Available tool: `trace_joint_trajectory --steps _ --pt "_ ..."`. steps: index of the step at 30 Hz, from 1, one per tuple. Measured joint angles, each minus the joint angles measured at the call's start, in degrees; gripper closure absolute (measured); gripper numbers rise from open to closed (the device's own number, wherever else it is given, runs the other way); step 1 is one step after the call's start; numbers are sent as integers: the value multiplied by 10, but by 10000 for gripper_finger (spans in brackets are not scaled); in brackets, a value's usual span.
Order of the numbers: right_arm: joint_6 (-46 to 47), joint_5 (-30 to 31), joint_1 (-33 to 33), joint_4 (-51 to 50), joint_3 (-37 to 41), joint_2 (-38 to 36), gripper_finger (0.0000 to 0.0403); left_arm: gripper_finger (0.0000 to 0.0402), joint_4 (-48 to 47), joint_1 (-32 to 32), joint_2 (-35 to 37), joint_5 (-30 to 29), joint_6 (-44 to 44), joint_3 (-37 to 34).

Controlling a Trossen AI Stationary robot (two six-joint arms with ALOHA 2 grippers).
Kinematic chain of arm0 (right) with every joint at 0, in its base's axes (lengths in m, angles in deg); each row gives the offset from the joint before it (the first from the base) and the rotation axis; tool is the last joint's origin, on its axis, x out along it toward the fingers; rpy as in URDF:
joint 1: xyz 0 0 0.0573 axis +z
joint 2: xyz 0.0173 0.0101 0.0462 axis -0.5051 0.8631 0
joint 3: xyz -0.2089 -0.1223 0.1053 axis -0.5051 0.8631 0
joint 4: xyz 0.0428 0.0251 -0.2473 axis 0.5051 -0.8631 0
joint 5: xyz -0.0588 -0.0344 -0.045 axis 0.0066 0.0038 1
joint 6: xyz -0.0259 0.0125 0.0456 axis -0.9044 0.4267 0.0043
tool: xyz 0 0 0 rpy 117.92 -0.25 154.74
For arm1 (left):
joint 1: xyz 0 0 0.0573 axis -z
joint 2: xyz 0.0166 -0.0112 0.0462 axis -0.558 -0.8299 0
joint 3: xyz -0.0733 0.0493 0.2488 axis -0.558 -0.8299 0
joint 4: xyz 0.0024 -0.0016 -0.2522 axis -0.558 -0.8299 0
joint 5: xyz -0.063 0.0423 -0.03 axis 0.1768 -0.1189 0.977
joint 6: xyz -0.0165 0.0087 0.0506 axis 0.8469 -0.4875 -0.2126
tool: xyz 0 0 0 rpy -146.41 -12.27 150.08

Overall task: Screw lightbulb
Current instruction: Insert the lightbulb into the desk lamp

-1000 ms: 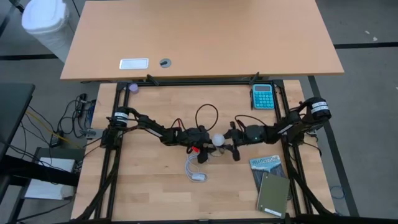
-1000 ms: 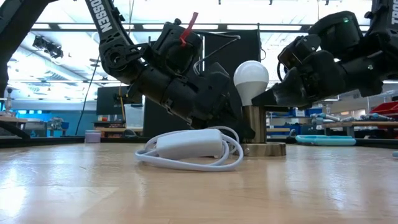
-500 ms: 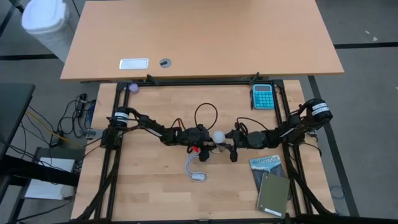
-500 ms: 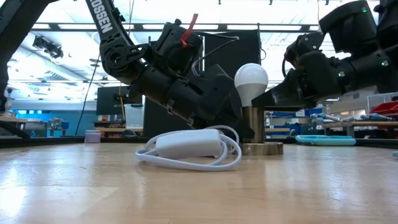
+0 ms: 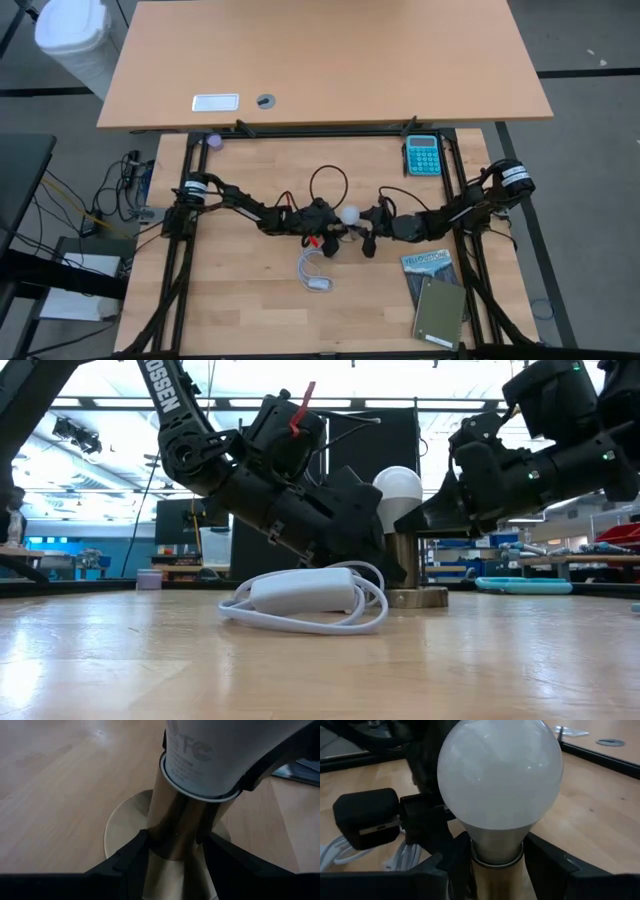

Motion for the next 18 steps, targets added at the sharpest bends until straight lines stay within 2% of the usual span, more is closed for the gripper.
trace_joint_trajectory --steps 13,18 --pt "89 60 5 -7 -2 1 235 213 2 3 -1 -101 49 0" --pt "134 78 5 -65 -34 1 236 214 5 6 -1 -139 63 0"
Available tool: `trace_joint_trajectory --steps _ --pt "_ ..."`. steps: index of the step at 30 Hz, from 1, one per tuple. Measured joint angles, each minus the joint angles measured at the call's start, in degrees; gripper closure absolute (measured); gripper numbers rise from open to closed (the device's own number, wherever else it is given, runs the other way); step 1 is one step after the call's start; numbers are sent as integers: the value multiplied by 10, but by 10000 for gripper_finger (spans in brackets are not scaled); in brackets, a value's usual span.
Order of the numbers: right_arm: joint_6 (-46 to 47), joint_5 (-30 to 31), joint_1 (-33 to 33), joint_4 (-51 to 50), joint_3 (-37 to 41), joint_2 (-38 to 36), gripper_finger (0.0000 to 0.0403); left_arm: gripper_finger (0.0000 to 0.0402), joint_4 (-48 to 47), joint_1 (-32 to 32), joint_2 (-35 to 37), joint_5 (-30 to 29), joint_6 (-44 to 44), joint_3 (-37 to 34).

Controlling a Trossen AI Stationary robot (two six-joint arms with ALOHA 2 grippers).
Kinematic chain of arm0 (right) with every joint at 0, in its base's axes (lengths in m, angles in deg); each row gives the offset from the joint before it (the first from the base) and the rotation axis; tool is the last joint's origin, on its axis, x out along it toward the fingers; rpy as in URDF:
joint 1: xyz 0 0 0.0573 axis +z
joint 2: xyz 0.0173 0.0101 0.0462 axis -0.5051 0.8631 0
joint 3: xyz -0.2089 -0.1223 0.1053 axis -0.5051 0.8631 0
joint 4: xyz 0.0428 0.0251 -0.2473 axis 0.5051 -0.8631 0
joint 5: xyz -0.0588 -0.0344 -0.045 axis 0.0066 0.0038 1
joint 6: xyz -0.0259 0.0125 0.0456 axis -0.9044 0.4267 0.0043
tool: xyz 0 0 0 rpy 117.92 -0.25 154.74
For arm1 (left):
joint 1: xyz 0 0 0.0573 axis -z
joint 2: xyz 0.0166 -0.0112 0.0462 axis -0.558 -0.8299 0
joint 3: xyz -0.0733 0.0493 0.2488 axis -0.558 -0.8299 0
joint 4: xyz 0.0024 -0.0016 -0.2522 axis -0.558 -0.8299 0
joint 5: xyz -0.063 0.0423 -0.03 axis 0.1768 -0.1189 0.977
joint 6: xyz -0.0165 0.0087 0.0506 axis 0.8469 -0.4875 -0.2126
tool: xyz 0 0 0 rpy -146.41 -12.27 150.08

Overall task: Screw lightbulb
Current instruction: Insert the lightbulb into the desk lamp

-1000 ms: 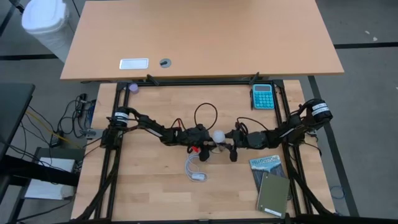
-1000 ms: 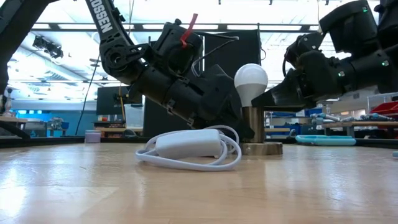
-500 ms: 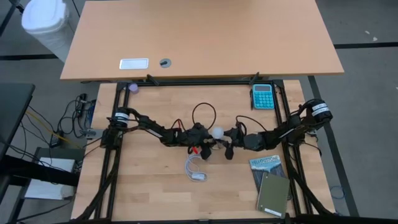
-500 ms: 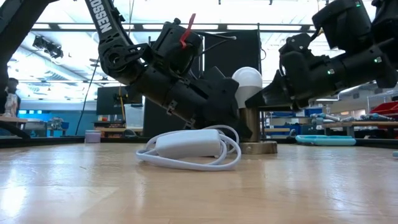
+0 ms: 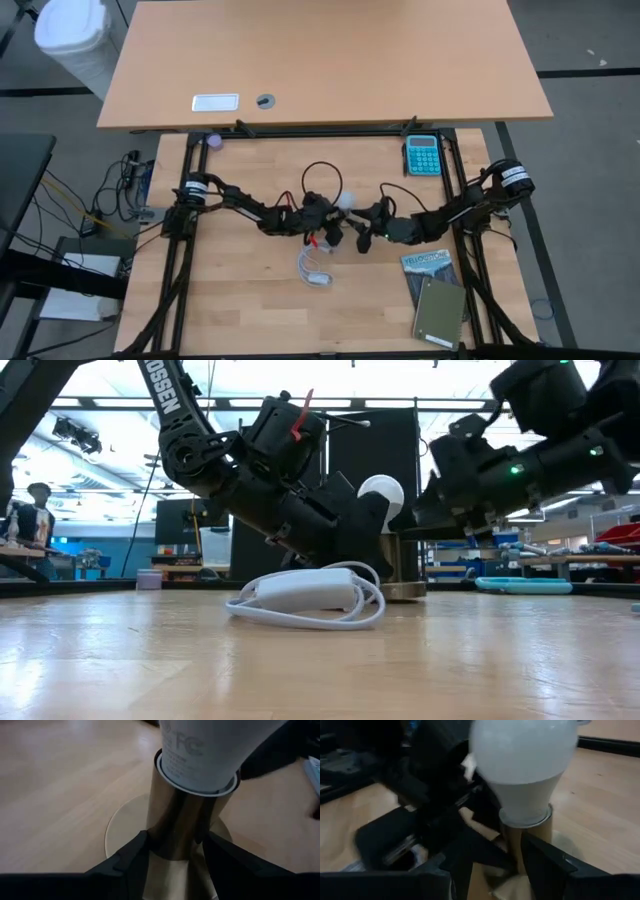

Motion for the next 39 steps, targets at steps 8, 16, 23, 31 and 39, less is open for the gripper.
trace_joint_trajectory --steps 8,16,23,31,39 --pt "-8 15 0 -49 -30 0 235 214 0 1 0 4 -1 0" --pt "-27 -38 -4 -41 -5 0 185 214 -1 1 0 10 -21 0" --pt "-62 -87 -16 -9 41 0 103 214 -5 1 0 25 -34 0" --pt "-119 -144 -35 66 89 0 58 214 -7 2 2 25 -34 -8" --pt "-242 -243 -92 165 117 0 73 214 -10 1 2 68 -63 -9"
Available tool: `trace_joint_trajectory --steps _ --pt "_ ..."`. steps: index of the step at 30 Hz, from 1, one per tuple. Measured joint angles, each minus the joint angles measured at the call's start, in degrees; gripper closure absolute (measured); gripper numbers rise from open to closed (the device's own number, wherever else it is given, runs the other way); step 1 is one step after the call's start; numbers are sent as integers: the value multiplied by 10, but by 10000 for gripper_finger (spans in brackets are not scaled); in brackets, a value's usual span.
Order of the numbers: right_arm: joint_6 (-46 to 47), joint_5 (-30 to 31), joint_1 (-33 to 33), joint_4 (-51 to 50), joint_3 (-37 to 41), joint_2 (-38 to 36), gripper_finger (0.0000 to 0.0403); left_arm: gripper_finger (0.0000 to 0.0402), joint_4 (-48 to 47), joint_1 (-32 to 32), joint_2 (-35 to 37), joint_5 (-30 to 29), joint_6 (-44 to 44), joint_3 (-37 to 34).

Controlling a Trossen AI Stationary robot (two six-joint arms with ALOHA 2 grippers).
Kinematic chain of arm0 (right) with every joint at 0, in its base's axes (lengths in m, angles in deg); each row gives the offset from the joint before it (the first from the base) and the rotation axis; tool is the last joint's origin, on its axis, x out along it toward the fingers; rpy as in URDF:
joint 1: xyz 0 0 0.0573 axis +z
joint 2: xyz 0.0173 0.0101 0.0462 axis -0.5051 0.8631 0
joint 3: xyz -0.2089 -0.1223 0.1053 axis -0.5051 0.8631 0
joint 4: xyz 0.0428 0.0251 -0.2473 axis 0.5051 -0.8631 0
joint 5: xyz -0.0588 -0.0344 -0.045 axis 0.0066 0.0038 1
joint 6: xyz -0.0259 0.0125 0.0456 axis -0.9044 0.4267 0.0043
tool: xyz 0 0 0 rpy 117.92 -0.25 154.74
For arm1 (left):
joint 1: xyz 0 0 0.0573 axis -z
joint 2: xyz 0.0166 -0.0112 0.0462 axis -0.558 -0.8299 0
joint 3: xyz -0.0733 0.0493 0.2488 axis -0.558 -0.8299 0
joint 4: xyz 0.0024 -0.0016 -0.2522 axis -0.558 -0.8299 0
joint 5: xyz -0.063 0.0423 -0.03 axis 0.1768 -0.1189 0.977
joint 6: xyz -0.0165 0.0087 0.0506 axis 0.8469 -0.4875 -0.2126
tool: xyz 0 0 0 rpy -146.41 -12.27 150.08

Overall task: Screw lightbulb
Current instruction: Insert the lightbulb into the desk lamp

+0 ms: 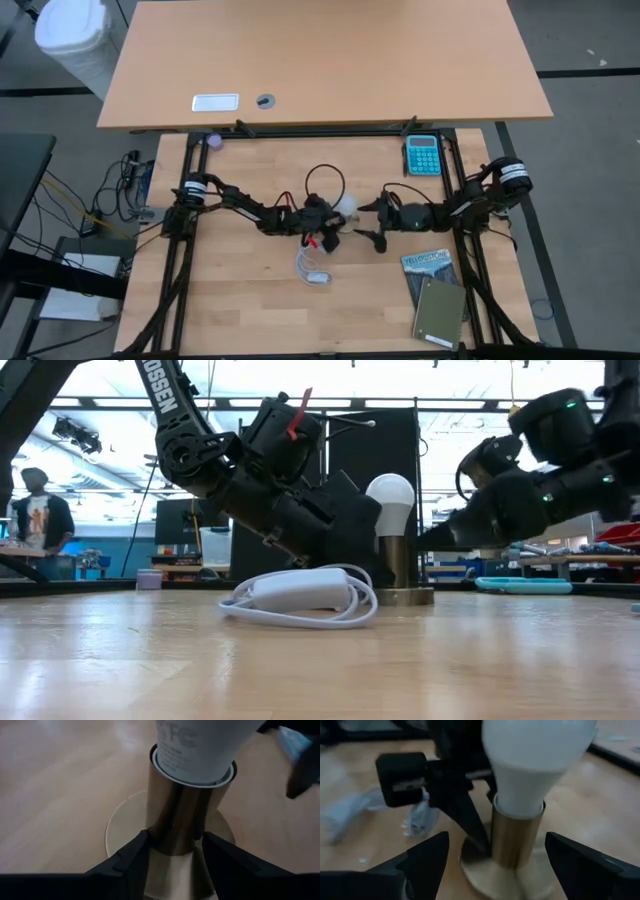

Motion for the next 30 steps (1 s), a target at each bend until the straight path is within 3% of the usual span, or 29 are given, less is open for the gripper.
trace_joint_trajectory --steps 3,10,22,30 --pt "-1 -97 -49 4 0 0 83 214 0 0 0 34 -17 0" --pt "-11 -246 -103 20 -12 0 97 214 0 0 1 98 -59 0" --pt "-48 -281 -104 -16 -55 0 117 214 -2 0 1 112 -77 0" --pt "-54 -278 -104 -16 -55 0 164 214 -4 0 0 112 -77 -1"
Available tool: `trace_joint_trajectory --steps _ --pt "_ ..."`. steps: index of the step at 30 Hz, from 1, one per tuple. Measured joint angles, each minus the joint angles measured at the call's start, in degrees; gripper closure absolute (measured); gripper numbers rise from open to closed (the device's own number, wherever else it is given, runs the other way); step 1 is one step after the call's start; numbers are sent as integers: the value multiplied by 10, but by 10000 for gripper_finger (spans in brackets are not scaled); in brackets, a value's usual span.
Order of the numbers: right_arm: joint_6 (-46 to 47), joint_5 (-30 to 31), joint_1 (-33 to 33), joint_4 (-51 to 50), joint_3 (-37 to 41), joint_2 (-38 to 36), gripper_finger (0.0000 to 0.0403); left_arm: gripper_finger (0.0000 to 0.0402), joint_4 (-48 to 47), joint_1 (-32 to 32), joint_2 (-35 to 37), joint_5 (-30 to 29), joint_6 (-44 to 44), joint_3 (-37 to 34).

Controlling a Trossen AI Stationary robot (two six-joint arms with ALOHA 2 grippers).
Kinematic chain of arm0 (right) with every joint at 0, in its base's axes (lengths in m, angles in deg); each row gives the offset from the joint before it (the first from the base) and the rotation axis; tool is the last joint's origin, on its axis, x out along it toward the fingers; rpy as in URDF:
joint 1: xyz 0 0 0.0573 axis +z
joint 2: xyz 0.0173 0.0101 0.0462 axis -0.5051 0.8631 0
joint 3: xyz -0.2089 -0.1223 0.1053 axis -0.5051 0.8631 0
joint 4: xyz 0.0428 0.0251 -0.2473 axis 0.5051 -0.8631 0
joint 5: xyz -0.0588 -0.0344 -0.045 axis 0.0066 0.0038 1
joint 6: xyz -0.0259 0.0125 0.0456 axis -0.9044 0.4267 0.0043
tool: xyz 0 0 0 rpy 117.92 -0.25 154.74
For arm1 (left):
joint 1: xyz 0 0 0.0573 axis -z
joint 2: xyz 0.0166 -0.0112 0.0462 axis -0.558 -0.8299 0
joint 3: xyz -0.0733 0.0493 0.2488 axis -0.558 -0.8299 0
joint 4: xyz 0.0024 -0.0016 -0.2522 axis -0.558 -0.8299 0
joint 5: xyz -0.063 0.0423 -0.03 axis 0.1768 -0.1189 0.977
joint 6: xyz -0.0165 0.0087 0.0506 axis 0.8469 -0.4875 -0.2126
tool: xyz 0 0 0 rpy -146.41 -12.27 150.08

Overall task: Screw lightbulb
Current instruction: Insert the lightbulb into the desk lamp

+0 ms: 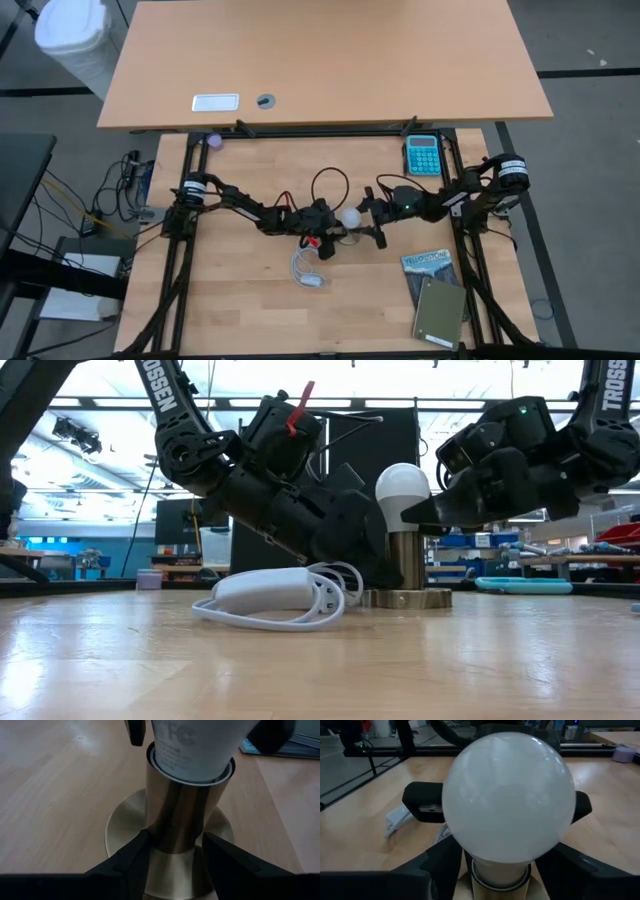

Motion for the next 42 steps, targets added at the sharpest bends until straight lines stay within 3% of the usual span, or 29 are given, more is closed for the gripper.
trace_joint_trajectory --steps 12,29,36,42 --pt "3 28 7 -3 0 0 215 214 0 0 -1 -9 7 0" --pt "100 287 103 -22 -3 0 219 213 1 1 -2 -72 63 -1" --pt "146 406 143 -129 -63 2 225 213 -2 1 -2 -90 77 -1" --pt "206 493 165 -135 -92 33 237 213 -2 5 -1 -109 82 -1"
